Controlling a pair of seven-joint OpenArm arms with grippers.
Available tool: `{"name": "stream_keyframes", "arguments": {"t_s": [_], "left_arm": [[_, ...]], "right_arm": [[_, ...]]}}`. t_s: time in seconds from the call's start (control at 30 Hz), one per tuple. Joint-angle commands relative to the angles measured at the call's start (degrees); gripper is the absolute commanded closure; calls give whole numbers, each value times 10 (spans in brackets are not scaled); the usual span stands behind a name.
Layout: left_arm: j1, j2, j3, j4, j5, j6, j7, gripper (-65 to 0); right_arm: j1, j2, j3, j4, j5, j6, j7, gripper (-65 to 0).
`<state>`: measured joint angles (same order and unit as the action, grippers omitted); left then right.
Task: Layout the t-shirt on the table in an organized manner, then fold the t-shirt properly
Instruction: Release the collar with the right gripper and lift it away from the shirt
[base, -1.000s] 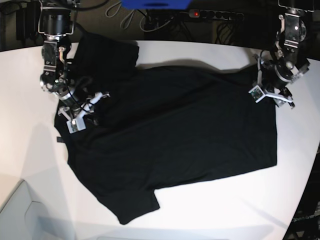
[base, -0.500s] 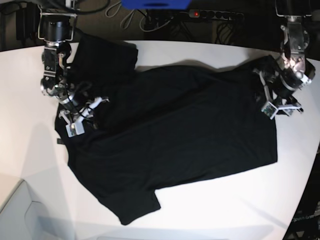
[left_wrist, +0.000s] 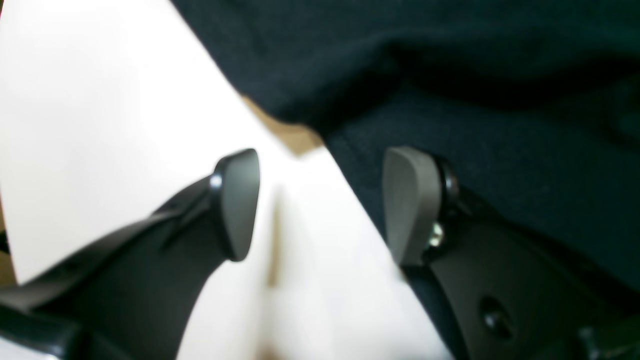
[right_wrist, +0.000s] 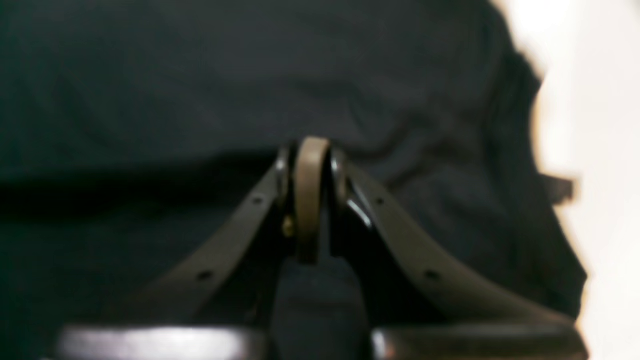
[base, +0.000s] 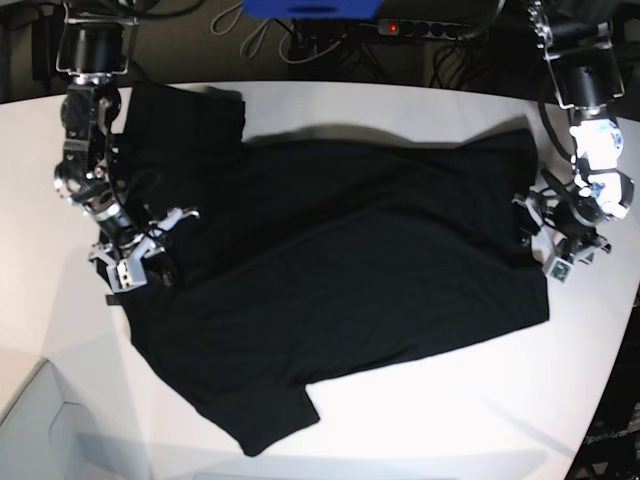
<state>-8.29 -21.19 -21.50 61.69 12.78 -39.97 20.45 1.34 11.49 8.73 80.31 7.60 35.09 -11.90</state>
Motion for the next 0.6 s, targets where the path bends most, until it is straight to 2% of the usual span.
{"name": "stream_keyframes", "arguments": {"t_s": [0.0,0.1,0.17,0.3,0.37,0.47,0.57], "left_arm": [[-7,-7,7,-2,14,0,18,-385],[-10,-12,33,1,14,0,18,-385],[-10,-12,44,2,13,0,18,-385],[-10,-12,46,2,13,0,18,-385],[-10,-12,47,2,13,0,18,-385],[-10,-12,47,2,13,0,20,-385],[-6,-13,46,2,13,0,21,-385]], "right_arm": [[-6,-14,-2,21,4,6,9,-41],[-36,-43,-19,54,4,8,9,-41],[-62,-57,-53,68,4,8,9,-41],[-97,-55,-152,81,4,8,11,-52],[-100,-46,-191,83,4,8,11,-94],[-100,-35,-231,84,4,8,11,-197],[-96,-12,-278,84,4,8,14,-283]]}}
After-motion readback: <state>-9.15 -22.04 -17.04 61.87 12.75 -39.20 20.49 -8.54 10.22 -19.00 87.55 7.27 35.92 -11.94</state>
